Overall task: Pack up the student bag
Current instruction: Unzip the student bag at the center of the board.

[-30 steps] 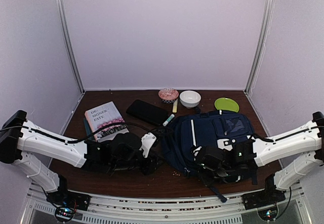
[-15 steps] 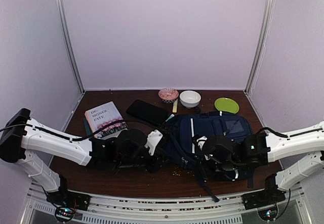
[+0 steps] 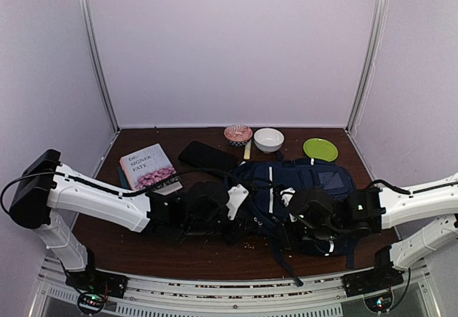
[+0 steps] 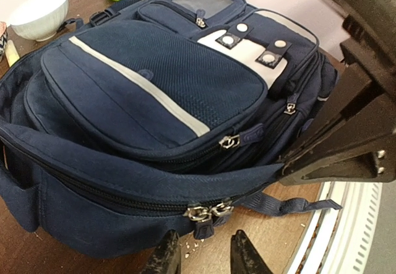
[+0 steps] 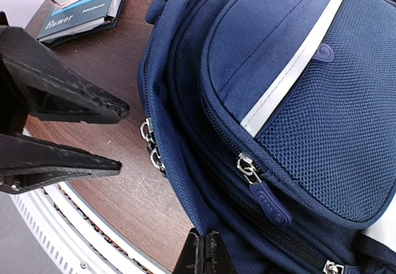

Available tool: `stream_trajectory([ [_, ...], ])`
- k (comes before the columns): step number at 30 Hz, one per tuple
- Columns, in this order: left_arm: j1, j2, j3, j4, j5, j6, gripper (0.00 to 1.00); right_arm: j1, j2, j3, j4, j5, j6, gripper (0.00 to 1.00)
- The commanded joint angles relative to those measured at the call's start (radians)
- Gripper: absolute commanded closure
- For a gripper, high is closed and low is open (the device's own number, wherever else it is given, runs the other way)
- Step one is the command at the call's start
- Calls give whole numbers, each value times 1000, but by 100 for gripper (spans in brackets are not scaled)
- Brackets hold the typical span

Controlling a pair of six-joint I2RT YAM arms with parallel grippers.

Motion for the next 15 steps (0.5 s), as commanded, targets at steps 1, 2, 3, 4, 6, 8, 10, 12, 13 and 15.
stream_trajectory([
  [1,-5,19,33,-28,-22,1,51,4,-36,63,111,-1,32,100],
  [2,-6,22,33,-33,-31,0,51,3,-36,64,115,-3,35,100],
  [3,-7,23,35,-38,-40,-3,51,3,-36,65,119,-8,36,100],
  [4,-7,25,37,-46,-48,-4,51,3,-35,68,121,-9,38,100],
  [6,-9,30,44,-63,-68,-7,51,3,-33,71,122,-11,41,100],
  [8,-10,35,53,-80,-87,-12,51,3,-31,77,124,-13,41,100],
  [10,-11,41,59,-90,-101,-14,51,3,-26,83,127,-21,42,100],
  [12,-13,43,64,-103,-124,-21,50,3,-19,89,130,-24,40,100],
  [13,-13,42,66,-107,-134,-21,50,3,-16,93,132,-28,39,100],
  [15,-12,41,70,-116,-150,-25,50,3,-8,97,132,-32,37,100],
])
